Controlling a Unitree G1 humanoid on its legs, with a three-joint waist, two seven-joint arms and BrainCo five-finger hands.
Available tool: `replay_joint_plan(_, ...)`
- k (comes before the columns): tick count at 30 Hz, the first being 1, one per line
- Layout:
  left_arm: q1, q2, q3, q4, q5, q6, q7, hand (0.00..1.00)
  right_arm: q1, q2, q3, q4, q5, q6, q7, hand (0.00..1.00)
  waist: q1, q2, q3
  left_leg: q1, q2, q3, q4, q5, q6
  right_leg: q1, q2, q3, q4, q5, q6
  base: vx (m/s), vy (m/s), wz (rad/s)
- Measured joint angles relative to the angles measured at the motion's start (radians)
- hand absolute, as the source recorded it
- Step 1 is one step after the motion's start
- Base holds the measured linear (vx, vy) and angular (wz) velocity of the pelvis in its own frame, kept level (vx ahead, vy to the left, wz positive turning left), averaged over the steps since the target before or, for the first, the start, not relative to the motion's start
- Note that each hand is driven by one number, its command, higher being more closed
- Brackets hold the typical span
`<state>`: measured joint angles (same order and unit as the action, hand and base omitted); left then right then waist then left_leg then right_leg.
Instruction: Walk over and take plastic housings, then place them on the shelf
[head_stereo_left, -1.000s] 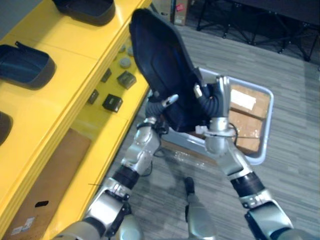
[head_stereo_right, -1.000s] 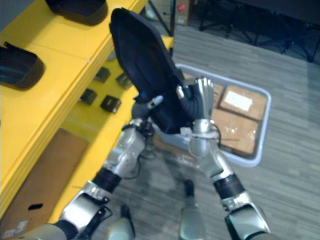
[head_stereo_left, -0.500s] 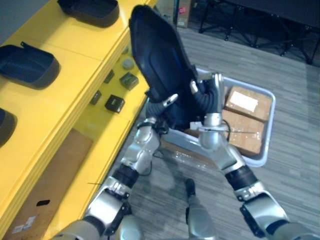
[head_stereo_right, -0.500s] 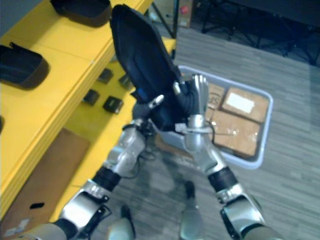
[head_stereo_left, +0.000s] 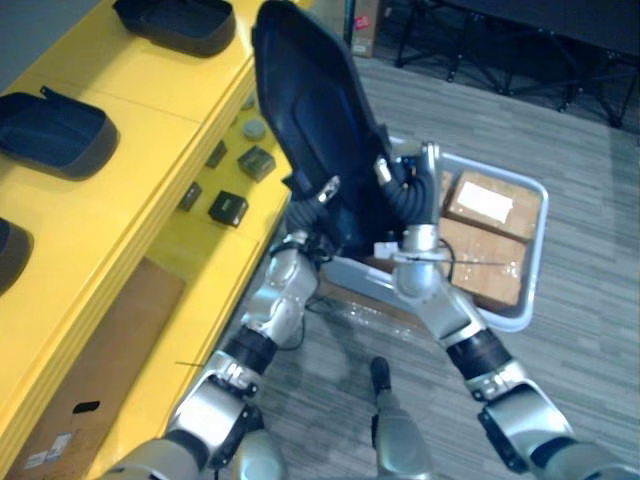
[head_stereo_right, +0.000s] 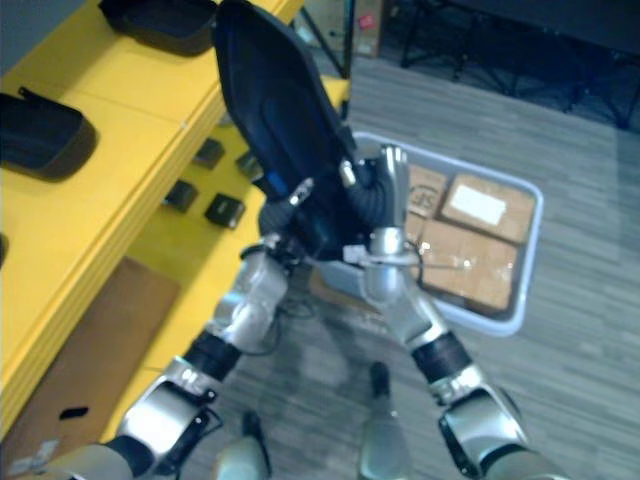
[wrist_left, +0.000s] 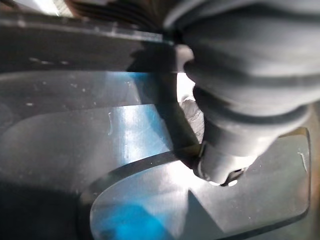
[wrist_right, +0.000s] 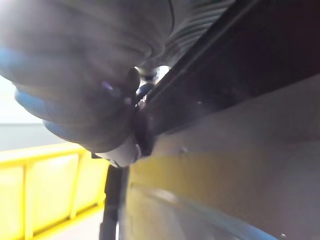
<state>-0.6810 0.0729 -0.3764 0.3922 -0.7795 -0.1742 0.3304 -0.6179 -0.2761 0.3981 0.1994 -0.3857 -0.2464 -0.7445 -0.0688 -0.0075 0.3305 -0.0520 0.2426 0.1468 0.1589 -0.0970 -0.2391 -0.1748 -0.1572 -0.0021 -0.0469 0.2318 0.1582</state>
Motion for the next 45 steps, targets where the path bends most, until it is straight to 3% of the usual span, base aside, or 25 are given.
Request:
replay_joint_plan(1,0.0,0.0,0.0,0.0,0.002,0.0,-0.001,1.0,0.004,-0.001,-0.001,0.0,0.002,-0.006,0.0,0.0,0.0,0.0,0.0,0.0,0.0,0.0,0.0,0.0,0.0,0.0,0.0,0.0,0.0,0.0,0.0,0.0,0.0,0.0)
replay_joint_plan(4,0.001,0.0,-0.001,-0.001,0.007,-0.007,-0.007,1.0,0.018,-0.004,-0.001,-0.006,0.021,-0.039,0.003,0.0,0.001,0.0,0.0,0.0,0.0,0.0,-0.001,0.0,0.0,0.0,0.0,0.0,-0.001,0.0,0.0,0.0,0.0,0.0)
replay_joint_plan(9,0.016,0.002,0.013,-0.028,0.045,-0.071,-0.009,1.0,0.077,-0.014,-0.001,-0.037,0.09,-0.088,0.037,0.0,0.001,0.0,0.0,0.001,0.0,0.0,-0.001,0.0,0.0,0.002,0.0,0.0,-0.001,0.0,0.0,0.0,0.0,0.0)
replay_joint_plan(12,0.023,0.002,0.017,-0.045,0.12,-0.074,0.04,1.0,0.101,-0.018,-0.001,-0.037,0.137,-0.102,0.066,0.0,0.005,0.0,0.0,0.003,0.0,0.0,-0.001,0.0,0.0,0.004,0.0,0.0,-0.001,0.0,0.0,0.0,0.0,0.0)
replay_joint_plan(16,0.06,0.012,0.055,-0.164,0.376,-0.073,0.141,1.0,0.146,-0.017,0.0,-0.076,0.263,-0.102,0.165,0.0,0.007,0.0,0.0,0.013,0.002,0.0,-0.002,0.0,0.0,0.018,0.002,-0.002,-0.01,0.003,0.0,0.0,0.0,0.0)
replay_joint_plan(20,0.111,0.011,0.099,-0.28,0.517,-0.073,0.169,1.0,0.172,-0.012,-0.006,-0.172,0.404,-0.104,0.286,0.0,0.012,-0.002,-0.001,0.034,0.003,0.002,-0.01,-0.001,0.0,0.037,0.003,-0.004,-0.016,0.002,0.0,0.0,0.0,0.0)
replay_joint_plan(27,0.251,-0.024,0.124,-0.322,0.566,-0.07,0.167,1.0,0.224,0.017,-0.079,-0.318,0.546,-0.125,0.404,0.0,0.02,-0.009,-0.05,0.065,0.012,0.005,-0.017,-0.004,-0.005,0.071,0.012,-0.01,-0.03,0.001,0.002,0.01,0.006,0.0)
replay_joint_plan(30,0.346,-0.041,0.141,-0.322,0.569,-0.066,0.167,1.0,0.245,0.033,-0.15,-0.323,0.61,-0.128,0.448,0.0,0.026,-0.011,-0.118,0.087,0.012,0.011,-0.022,-0.014,-0.004,0.09,0.011,-0.012,-0.031,-0.01,0.008,0.01,0.022,0.01)
replay_joint_plan(32,0.425,-0.041,0.181,-0.322,0.585,-0.066,0.167,1.0,0.309,0.034,-0.189,-0.342,0.662,-0.127,0.496,0.0,0.028,-0.006,-0.165,0.101,0.01,0.003,-0.03,-0.018,0.001,0.119,0.006,-0.03,-0.031,-0.03,0.009,0.01,0.042,0.17)
replay_joint_plan(35,0.455,-0.041,0.206,-0.31,0.587,-0.063,0.158,1.0,0.419,0.037,-0.24,-0.351,0.716,-0.126,0.54,0.0,0.024,-0.002,-0.176,0.089,0.009,-0.022,-0.027,-0.011,0.013,0.167,-0.018,-0.111,-0.025,-0.051,0.01,0.0,0.03,0.62)
replay_joint_plan(37,0.457,-0.041,0.205,-0.307,0.588,-0.059,0.123,1.0,0.49,0.047,-0.276,-0.353,0.735,-0.129,0.528,0.0,0.018,0.0,-0.179,0.065,0.009,-0.028,-0.036,0.017,0.028,0.187,-0.045,-0.183,-0.001,-0.075,0.02,-0.01,0.014,1.15)
replay_joint_plan(39,0.477,-0.037,0.207,-0.31,0.587,-0.059,0.106,1.0,0.528,0.08,-0.299,-0.356,0.735,-0.142,0.497,0.0,0.03,-0.002,-0.181,0.066,-0.002,-0.028,-0.071,0.053,0.029,0.189,-0.072,-0.219,0.043,-0.099,0.031,0.01,0.025,0.8)
replay_joint_plan(43,0.582,-0.015,0.243,-0.376,0.584,-0.061,0.094,1.0,0.532,0.115,-0.338,-0.368,0.73,-0.157,0.418,0.0,0.057,-0.016,-0.18,0.04,-0.028,-0.026,-0.067,0.068,0.025,0.13,-0.107,-0.212,0.115,-0.128,0.042,0.03,0.052,0.12)
replay_joint_plan(45,0.605,0.001,0.261,-0.418,0.584,-0.079,0.096,1.0,0.53,0.127,-0.392,-0.353,0.736,-0.174,0.388,0.0,0.063,-0.033,-0.15,-0.007,-0.032,-0.027,-0.039,0.068,0.025,0.087,-0.114,-0.206,0.13,-0.128,0.042,0.0,0.0,0.0)
